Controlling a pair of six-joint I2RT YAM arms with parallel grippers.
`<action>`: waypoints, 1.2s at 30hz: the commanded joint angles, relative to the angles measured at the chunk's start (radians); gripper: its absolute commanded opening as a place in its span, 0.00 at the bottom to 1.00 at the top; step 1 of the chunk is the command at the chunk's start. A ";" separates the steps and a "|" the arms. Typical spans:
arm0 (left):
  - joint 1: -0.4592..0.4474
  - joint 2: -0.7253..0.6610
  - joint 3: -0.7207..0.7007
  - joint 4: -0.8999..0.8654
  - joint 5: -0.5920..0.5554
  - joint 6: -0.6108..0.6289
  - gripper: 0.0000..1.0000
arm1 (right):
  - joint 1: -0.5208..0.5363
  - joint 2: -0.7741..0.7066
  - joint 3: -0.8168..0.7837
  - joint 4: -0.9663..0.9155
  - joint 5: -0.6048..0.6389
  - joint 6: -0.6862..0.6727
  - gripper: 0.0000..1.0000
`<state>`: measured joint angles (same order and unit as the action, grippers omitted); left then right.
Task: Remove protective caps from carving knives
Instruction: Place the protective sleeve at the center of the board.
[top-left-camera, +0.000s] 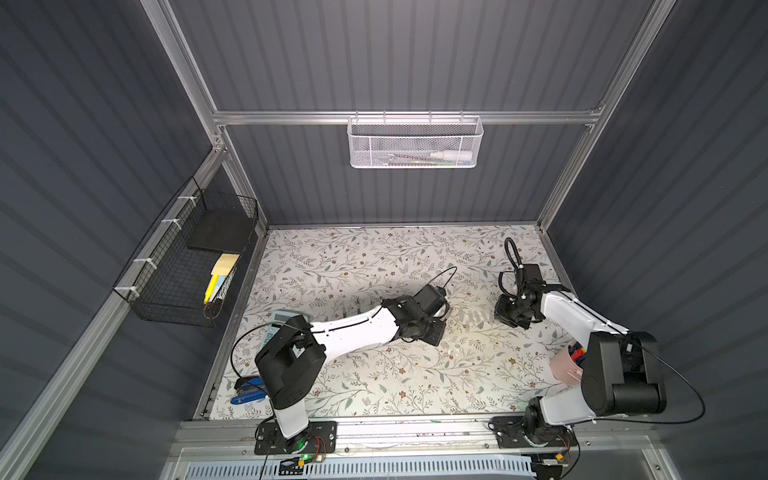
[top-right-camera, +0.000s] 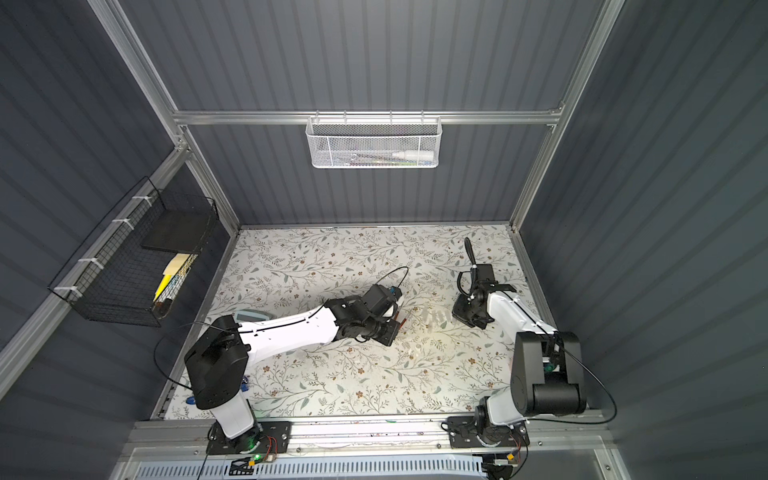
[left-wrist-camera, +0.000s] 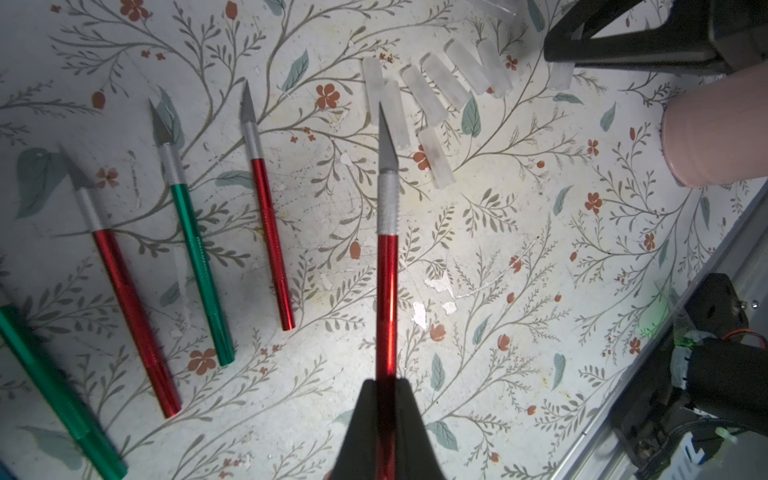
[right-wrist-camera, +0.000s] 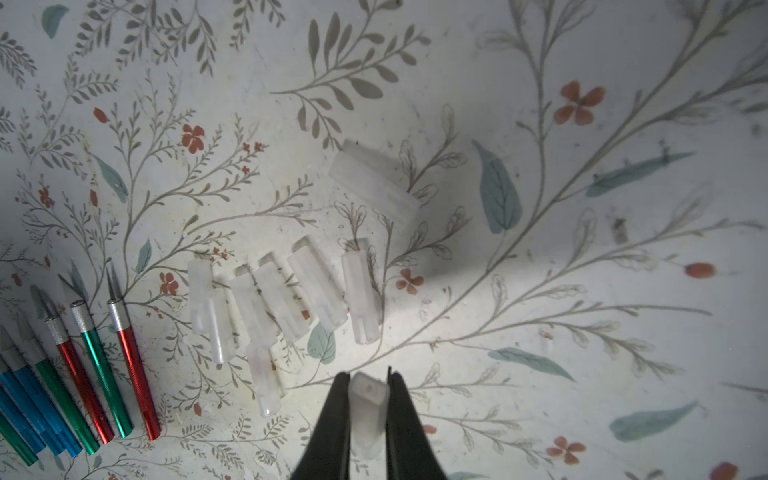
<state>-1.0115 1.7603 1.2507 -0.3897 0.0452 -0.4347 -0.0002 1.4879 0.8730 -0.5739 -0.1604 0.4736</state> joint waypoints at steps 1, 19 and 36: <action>0.004 -0.002 0.008 -0.027 -0.011 -0.010 0.00 | -0.016 0.014 -0.015 0.011 0.003 -0.017 0.00; 0.005 -0.002 0.004 -0.025 -0.013 -0.013 0.00 | -0.051 0.097 -0.035 0.063 -0.057 -0.011 0.13; 0.005 -0.007 0.000 -0.022 -0.016 -0.010 0.00 | -0.061 0.097 -0.043 0.071 -0.060 -0.004 0.26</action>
<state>-1.0115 1.7603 1.2507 -0.3904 0.0444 -0.4381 -0.0547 1.5818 0.8413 -0.5011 -0.2134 0.4686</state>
